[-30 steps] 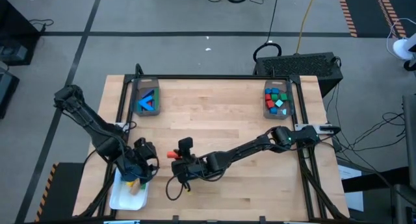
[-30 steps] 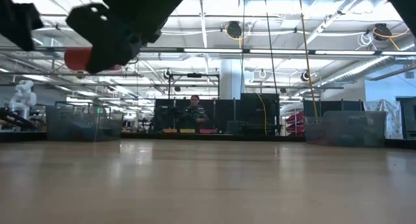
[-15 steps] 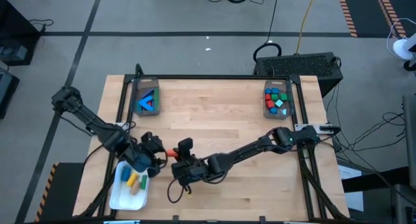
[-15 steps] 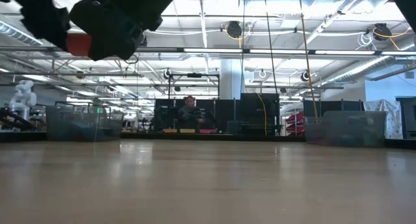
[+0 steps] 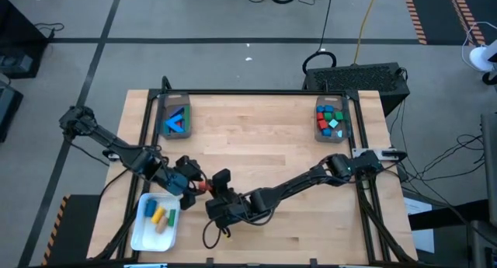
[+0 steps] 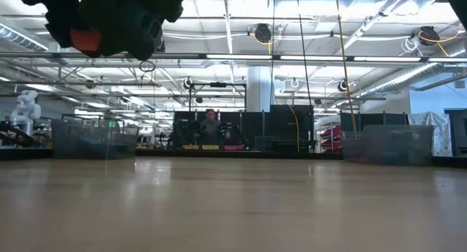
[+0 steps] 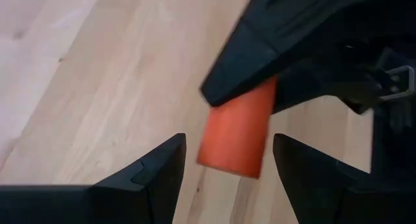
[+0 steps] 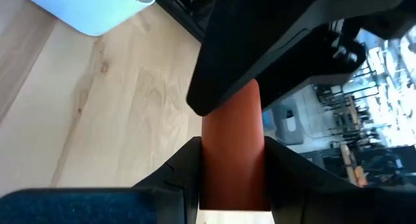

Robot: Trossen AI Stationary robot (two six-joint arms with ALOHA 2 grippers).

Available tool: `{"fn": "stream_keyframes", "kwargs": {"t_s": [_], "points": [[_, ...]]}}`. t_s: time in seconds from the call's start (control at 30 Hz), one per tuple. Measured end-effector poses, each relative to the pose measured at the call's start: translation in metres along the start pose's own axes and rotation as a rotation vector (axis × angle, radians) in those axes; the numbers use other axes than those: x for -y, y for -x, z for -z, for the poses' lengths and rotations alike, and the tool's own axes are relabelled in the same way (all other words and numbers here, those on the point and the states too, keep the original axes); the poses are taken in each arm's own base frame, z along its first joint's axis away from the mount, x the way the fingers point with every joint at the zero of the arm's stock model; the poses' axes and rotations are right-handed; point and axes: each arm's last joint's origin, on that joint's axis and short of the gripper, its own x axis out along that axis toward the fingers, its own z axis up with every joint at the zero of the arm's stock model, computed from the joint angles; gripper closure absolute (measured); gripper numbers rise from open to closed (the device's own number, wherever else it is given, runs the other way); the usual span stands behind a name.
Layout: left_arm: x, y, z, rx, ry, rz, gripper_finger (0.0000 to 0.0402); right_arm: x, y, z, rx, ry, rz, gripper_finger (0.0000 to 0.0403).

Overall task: Sort blocks by size
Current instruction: Put the orange cylindrical block into the white bin

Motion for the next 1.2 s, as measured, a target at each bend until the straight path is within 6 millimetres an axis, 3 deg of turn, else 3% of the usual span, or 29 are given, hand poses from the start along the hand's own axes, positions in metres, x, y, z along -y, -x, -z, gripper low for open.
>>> {"fn": "stream_keyframes", "kwargs": {"t_s": [0.43,0.77,1.03,1.2], "points": [[0.005,-0.001,-0.008,0.002,-0.106,0.138,0.0175,-0.003,0.009,-0.009,0.052,0.023,0.017,0.0284],[0.006,0.000,-0.007,-0.017,-0.106,0.163,0.0267,-0.007,0.015,-0.013,0.077,0.042,0.016,0.0284],[0.006,0.000,-0.007,-0.019,-0.106,0.157,0.0267,-0.008,0.015,-0.012,0.072,0.059,0.013,0.0282],[0.005,-0.001,-0.006,-0.021,-0.106,0.142,0.0267,-0.008,0.015,-0.008,0.038,0.049,-0.005,0.0256]]}}
